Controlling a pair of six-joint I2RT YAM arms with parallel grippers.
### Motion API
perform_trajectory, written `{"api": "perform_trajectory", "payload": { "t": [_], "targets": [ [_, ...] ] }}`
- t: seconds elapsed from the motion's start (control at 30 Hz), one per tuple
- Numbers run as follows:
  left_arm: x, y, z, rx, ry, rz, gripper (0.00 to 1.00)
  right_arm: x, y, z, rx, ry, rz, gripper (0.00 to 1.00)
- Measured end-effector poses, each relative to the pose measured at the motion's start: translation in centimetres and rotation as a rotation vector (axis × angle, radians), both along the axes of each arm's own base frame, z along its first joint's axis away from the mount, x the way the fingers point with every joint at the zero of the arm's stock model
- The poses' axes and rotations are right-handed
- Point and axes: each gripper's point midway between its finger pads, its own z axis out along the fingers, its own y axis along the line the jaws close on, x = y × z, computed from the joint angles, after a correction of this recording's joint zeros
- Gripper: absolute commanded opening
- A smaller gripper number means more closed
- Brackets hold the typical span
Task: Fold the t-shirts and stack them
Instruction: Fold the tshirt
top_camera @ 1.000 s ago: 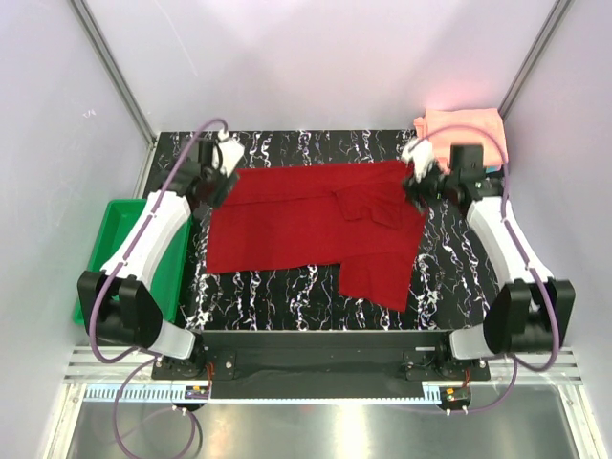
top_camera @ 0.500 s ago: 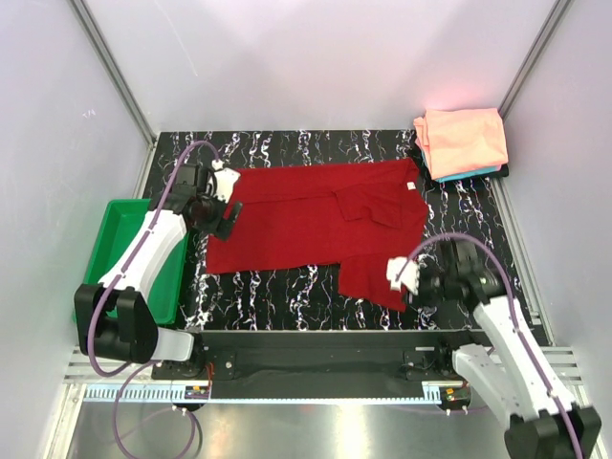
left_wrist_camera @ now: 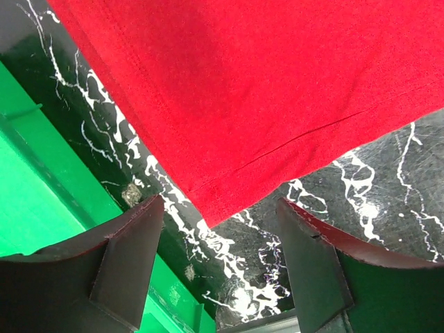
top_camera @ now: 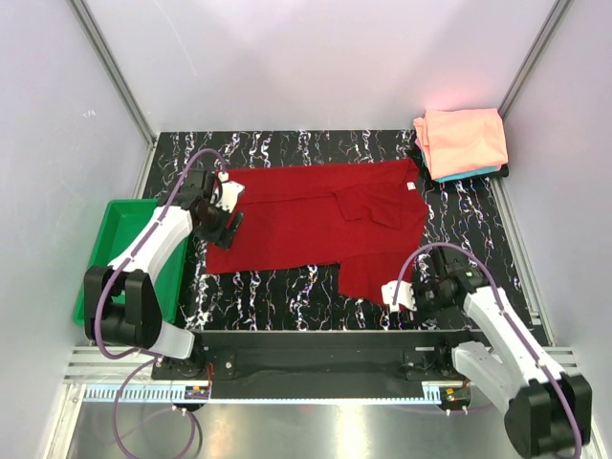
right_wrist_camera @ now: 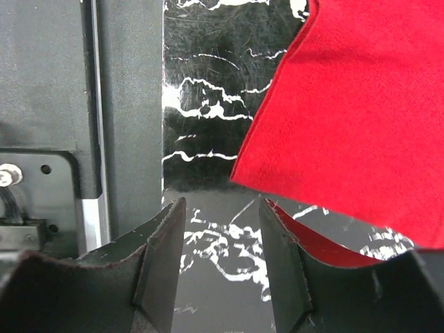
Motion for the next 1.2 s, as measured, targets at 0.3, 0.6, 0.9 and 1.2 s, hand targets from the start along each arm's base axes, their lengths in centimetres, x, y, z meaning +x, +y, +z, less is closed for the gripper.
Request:
{"api": "perform_trajectory", "payload": {
  "t": [0.3, 0.6, 0.9, 1.2],
  "targets": [
    [0.1, 0.9, -0.1, 0.022, 0.002, 0.025, 0.70, 1.7, 0.4, -1.5, -0.008, 0.017, 0.046, 0.51],
    [-0.8, 2.2, -2.2, 0.001, 0.109, 0.103, 0.66, 1.6, 0.6, -2.4, -0.016, 0.012, 0.105, 0.50],
    [-1.5, 2.8, -2.9, -0.011, 0.161, 0.154, 0.66, 1.4, 0.8, -3.1, -0.024, 0.021, 0.164, 0.42],
    [-1.6, 3.3, -2.9, -0.017, 0.168, 0.178, 0.66, 1.4, 1.0, -4.1, -0.032, 0.053, 0.185, 0.30]
  ]
}}
